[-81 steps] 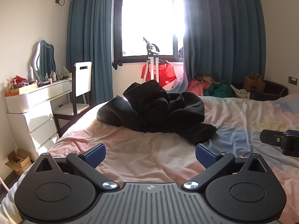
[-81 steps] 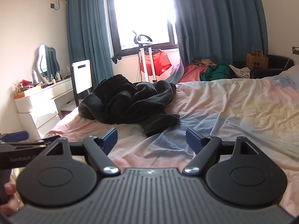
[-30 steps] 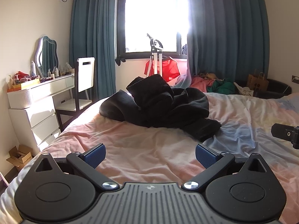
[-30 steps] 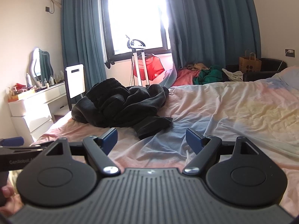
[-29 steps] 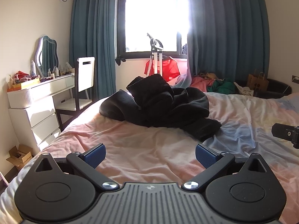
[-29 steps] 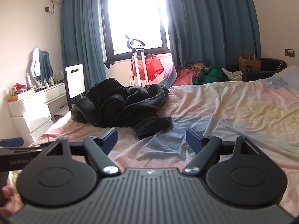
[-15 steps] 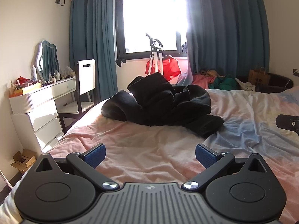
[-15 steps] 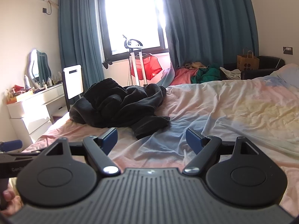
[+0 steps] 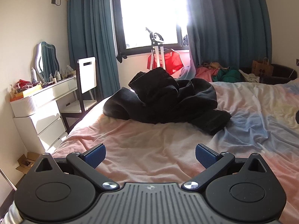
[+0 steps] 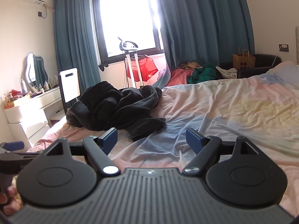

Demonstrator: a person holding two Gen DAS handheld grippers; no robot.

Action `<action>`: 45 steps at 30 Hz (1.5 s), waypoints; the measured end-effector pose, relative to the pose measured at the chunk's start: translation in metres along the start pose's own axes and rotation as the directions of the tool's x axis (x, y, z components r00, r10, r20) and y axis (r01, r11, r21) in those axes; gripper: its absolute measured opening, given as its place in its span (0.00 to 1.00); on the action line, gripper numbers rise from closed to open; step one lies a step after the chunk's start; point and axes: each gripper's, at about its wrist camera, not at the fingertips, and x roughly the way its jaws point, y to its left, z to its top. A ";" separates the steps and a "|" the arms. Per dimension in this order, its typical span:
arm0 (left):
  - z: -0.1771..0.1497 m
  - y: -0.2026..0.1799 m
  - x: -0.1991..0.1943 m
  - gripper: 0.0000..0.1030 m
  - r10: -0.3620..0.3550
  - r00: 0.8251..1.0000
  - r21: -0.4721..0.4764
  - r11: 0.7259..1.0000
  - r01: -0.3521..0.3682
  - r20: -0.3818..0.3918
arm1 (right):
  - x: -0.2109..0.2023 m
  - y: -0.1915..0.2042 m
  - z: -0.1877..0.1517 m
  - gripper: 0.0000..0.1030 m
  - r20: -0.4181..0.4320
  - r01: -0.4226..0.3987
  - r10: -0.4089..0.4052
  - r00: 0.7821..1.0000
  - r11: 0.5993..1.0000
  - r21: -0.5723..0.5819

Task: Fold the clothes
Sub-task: 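Grasp the ribbed waistband of the black sweatpants with the left gripper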

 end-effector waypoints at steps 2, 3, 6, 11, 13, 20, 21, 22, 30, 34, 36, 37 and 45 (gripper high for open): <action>0.015 0.005 0.017 1.00 -0.003 1.000 -0.028 1.000 0.002 -0.019 | -0.001 -0.004 -0.001 0.79 -0.003 0.010 -0.010 1.000 1.000 0.015; 0.024 0.011 0.030 1.00 -0.016 0.999 -0.062 0.998 0.013 -0.037 | -0.001 -0.007 -0.001 0.80 -0.006 0.015 -0.015 1.000 1.000 0.024; 0.050 0.031 0.076 1.00 -0.061 0.993 -0.186 0.982 0.043 -0.097 | 0.004 -0.016 0.000 0.79 -0.028 0.018 -0.016 0.999 0.997 0.070; 0.079 0.062 0.170 1.00 -0.092 0.991 -0.328 0.943 0.054 -0.101 | 0.022 -0.025 -0.004 0.80 -0.077 0.026 -0.017 0.997 0.993 0.117; 0.092 0.074 0.210 0.98 -0.104 0.991 -0.416 0.907 0.060 -0.086 | 0.030 -0.025 -0.007 0.80 -0.091 0.033 -0.023 0.996 0.993 0.115; 0.142 0.098 0.314 0.99 -0.148 0.989 -0.660 0.742 0.117 0.010 | 0.074 -0.026 -0.020 0.80 -0.171 0.073 -0.053 0.984 0.991 0.115; 0.148 0.100 0.329 0.99 -0.131 0.991 -0.671 0.734 0.100 0.006 | 0.082 -0.027 -0.022 0.79 -0.185 0.076 -0.054 0.981 0.990 0.116; 0.155 0.101 0.343 0.99 -0.115 0.993 -0.671 0.737 0.083 -0.003 | 0.089 -0.027 -0.025 0.79 -0.201 0.081 -0.057 0.978 0.990 0.113; 0.170 0.087 0.379 0.74 -0.131 0.991 -0.599 0.797 0.084 -0.035 | 0.117 -0.035 -0.041 0.79 -0.284 0.101 -0.059 0.957 0.985 0.136; 0.177 0.080 0.396 0.23 -0.141 0.989 -0.560 0.824 0.089 -0.051 | 0.122 -0.037 -0.043 0.79 -0.297 0.107 -0.058 0.953 0.983 0.151; 0.179 0.074 0.394 0.10 -0.153 0.987 -0.530 0.842 0.103 -0.052 | 0.120 -0.036 -0.042 0.79 -0.282 0.108 -0.064 0.957 0.984 0.143; 0.178 0.068 0.383 0.09 -0.166 0.985 -0.505 0.855 0.120 -0.047 | 0.119 -0.035 -0.041 0.79 -0.273 0.110 -0.069 0.959 0.985 0.136; 0.152 0.015 0.245 0.07 -0.206 0.978 -0.331 0.922 0.204 0.030 | 0.094 -0.028 -0.028 0.79 -0.185 0.104 -0.085 0.979 0.990 0.098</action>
